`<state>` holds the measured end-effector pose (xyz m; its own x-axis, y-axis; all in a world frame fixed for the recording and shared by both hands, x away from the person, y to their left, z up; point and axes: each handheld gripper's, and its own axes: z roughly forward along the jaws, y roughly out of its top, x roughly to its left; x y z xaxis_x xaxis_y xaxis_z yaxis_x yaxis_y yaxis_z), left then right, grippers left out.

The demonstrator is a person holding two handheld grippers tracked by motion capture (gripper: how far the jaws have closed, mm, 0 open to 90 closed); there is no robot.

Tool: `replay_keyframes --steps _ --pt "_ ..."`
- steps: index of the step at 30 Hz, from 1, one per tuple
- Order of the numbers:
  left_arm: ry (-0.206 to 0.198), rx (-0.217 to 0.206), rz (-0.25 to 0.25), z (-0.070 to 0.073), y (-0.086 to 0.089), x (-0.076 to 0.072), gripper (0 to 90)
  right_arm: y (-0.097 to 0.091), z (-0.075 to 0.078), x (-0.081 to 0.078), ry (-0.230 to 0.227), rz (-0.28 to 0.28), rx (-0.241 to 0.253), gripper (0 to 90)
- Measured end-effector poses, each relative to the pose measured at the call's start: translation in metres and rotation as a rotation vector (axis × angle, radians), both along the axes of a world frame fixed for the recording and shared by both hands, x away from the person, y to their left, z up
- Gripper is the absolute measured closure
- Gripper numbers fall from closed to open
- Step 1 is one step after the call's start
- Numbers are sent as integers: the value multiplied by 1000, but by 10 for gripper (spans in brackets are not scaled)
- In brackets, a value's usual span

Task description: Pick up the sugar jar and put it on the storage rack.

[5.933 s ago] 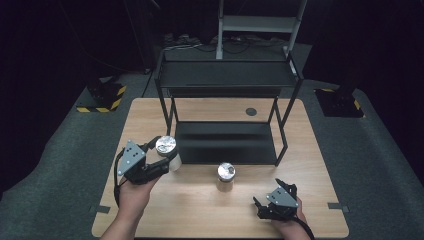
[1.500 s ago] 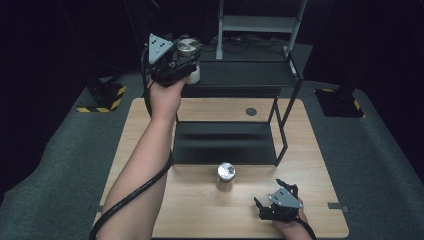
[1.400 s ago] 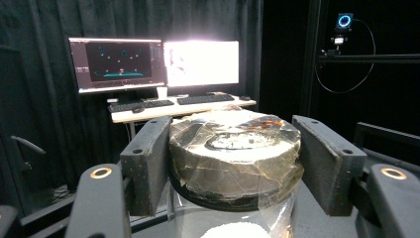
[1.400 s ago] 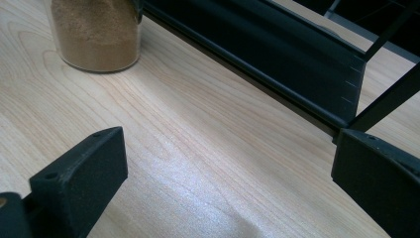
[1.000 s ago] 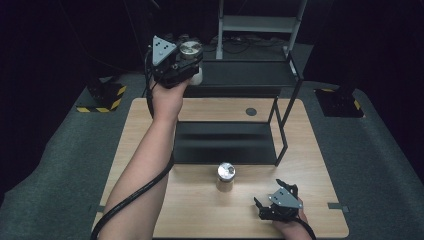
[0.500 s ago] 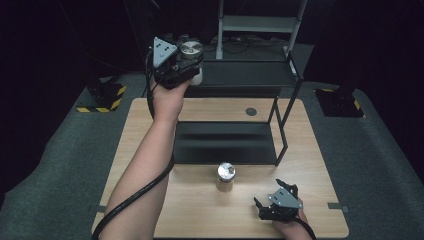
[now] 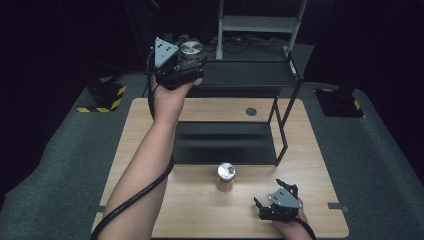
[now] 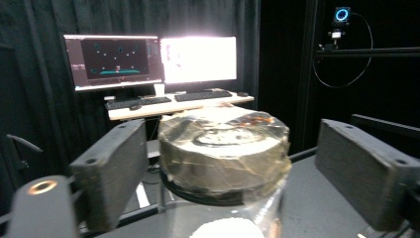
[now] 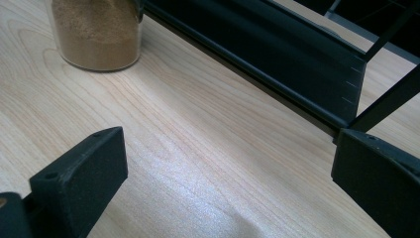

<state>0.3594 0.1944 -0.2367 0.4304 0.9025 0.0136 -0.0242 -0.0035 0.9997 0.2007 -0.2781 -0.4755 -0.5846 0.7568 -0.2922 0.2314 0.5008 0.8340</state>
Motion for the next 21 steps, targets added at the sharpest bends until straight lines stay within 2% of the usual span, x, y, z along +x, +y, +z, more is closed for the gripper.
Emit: replay_keyframes --steps 1,5,10,13,21 --pt "-1 -6 10 -1 -2 -2 5 0 0 0 0 0 0 0" --pt "-5 -14 21 -2 -4 -6 5 0 0 0 -1 0 -3 0" --pt "-9 1 22 0 -4 -12 5 1 0 0 -1 1 -4 0" --pt "-7 -11 24 0 -4 -17 5 0 0 0 -1 1 -4 0" --pt "-9 9 22 0 -4 -31 5 0 0 0 -2 2 -3 0"
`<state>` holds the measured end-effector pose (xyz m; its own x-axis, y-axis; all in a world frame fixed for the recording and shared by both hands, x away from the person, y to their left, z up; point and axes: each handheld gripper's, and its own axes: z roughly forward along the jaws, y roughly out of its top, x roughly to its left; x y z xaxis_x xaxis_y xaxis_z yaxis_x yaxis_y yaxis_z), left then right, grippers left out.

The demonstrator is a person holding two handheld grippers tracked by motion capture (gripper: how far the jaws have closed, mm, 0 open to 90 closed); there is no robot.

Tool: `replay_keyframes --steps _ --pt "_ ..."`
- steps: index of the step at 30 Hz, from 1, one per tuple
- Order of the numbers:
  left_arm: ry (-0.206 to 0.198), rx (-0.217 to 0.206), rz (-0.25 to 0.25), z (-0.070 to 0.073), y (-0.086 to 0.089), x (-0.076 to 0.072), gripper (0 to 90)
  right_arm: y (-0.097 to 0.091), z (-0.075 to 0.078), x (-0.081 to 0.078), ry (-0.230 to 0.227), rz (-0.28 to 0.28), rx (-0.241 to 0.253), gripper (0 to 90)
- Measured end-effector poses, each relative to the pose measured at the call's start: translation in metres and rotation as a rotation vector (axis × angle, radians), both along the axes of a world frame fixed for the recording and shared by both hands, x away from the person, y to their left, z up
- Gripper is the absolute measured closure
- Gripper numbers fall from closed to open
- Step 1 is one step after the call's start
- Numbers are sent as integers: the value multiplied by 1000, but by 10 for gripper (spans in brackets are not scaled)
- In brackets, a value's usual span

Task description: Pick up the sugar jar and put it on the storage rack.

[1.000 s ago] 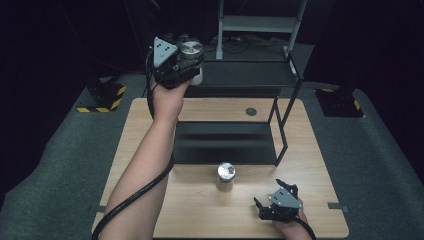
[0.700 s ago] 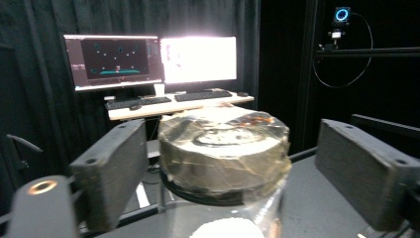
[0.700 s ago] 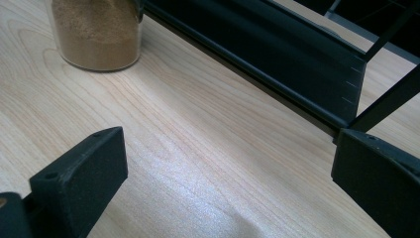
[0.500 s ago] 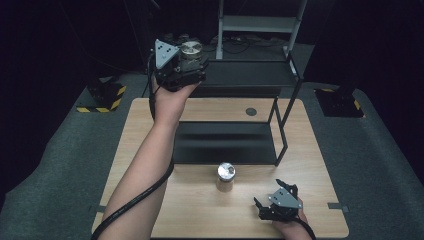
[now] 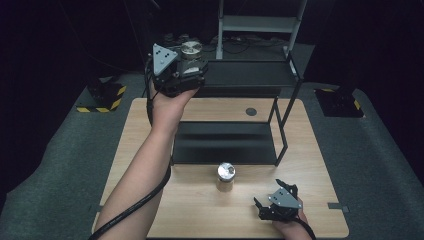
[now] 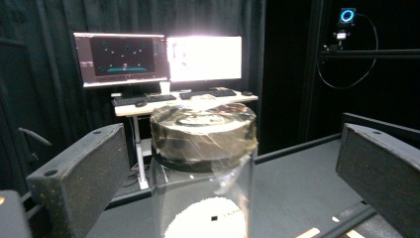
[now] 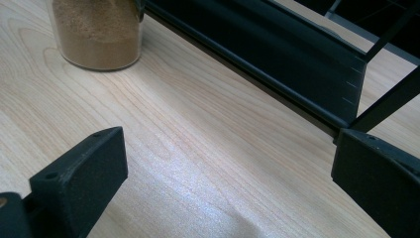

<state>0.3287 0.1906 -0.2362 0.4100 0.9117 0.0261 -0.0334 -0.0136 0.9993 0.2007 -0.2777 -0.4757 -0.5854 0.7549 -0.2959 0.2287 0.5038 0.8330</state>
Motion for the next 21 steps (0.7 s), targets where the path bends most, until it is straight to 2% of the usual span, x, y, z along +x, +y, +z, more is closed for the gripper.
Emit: replay_keyframes --steps 15,21 --pt "-22 22 3 -13 11 -37 5 1 0 0 -1 1 -9 0" --pt "-18 34 6 -20 17 -57 5 2 0 -1 -3 2 -13 0"
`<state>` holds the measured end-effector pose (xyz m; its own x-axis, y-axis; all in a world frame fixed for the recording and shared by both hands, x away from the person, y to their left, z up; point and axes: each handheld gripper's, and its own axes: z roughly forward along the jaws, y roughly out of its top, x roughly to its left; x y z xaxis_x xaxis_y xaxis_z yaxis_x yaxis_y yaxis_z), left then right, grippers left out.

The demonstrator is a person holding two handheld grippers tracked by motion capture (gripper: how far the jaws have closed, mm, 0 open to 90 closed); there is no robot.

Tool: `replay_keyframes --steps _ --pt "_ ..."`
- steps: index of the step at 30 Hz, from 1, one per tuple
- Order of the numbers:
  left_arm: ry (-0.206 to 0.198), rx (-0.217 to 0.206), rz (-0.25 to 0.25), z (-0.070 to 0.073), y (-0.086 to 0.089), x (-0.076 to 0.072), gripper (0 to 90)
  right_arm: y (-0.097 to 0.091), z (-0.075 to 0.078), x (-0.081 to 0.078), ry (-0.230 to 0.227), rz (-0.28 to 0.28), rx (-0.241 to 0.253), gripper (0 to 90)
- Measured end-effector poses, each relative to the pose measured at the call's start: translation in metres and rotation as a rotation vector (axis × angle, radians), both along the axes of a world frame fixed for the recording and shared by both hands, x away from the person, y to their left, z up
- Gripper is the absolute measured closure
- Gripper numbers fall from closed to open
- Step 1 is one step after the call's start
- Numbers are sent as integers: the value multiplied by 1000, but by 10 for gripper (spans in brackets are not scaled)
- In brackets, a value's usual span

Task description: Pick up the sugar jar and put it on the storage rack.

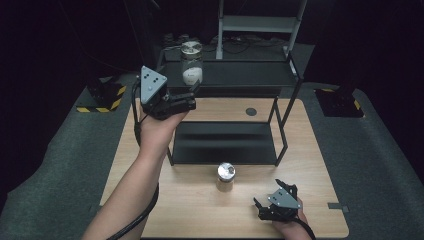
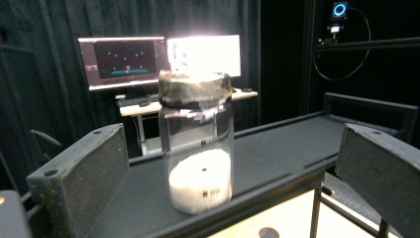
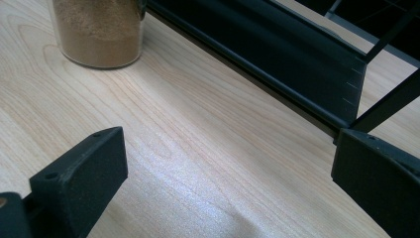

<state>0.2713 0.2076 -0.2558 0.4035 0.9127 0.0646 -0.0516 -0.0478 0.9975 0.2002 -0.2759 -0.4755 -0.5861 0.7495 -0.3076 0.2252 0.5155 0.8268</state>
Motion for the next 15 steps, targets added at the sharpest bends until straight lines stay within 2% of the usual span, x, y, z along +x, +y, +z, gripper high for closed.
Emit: replay_keyframes --steps 15 --pt "0 7 -15 -29 18 -31 5 1 0 0 0 3 -5 0"
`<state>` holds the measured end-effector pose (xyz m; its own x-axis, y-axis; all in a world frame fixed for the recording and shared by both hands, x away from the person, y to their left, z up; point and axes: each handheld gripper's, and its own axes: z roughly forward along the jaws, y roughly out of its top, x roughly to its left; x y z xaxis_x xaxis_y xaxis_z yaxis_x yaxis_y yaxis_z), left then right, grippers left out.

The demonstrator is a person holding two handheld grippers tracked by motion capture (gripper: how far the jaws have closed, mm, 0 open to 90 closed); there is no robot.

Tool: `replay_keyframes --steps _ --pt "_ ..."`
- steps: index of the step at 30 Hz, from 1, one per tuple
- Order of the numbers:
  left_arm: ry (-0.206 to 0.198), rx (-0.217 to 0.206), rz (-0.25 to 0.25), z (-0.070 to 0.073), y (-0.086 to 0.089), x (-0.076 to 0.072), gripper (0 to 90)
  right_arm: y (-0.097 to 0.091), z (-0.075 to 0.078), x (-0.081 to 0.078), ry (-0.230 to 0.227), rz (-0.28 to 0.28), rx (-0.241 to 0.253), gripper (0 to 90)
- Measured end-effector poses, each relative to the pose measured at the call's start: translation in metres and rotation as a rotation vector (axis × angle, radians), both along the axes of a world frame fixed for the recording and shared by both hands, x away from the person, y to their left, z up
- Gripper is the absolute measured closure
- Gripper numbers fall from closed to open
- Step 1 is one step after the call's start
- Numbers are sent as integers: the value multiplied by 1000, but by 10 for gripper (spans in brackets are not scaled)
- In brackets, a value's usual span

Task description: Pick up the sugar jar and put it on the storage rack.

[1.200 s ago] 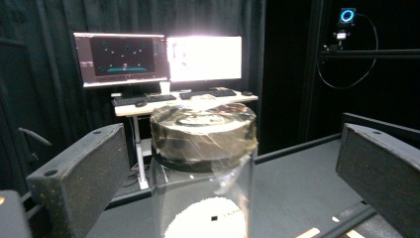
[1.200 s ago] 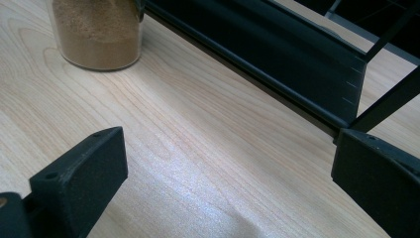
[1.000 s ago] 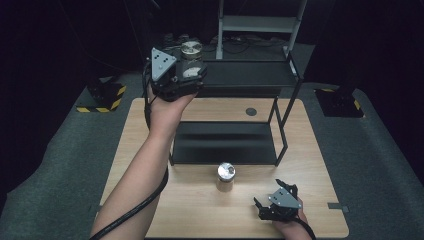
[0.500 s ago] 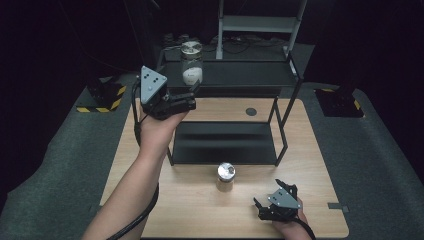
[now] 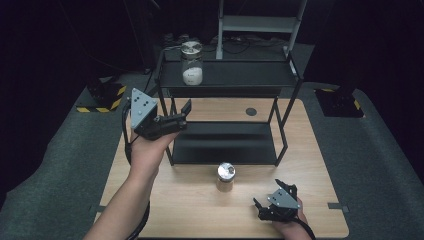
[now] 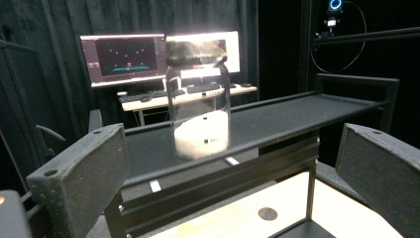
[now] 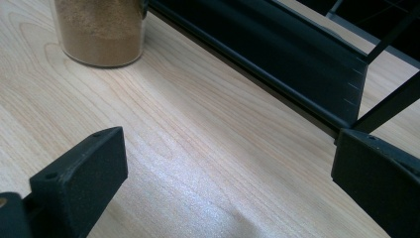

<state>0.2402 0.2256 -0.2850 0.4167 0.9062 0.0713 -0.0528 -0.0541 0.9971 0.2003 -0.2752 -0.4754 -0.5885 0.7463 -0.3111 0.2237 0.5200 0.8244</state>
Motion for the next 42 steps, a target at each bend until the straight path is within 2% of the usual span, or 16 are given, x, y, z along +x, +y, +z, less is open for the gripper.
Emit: replay_keyframes --steps 6,12,18,23,24,35,42 --pt "12 20 2 -12 2 -10 5 0 0 0 0 0 -2 0" --pt "37 22 -6 -27 5 -16 5 0 0 0 1 -1 -2 0" --pt "59 44 -10 -45 8 -21 5 0 0 0 3 -2 -1 0" --pt "82 47 -23 -64 12 -27 5 1 0 0 1 -1 -3 0" --pt "82 47 -23 -64 12 -27 5 1 0 0 1 -1 -3 0" --pt "146 69 -16 -105 21 -37 4 1 0 0 0 0 -6 0" --pt "195 75 -20 -124 24 -41 5 1 0 0 0 1 -5 0"
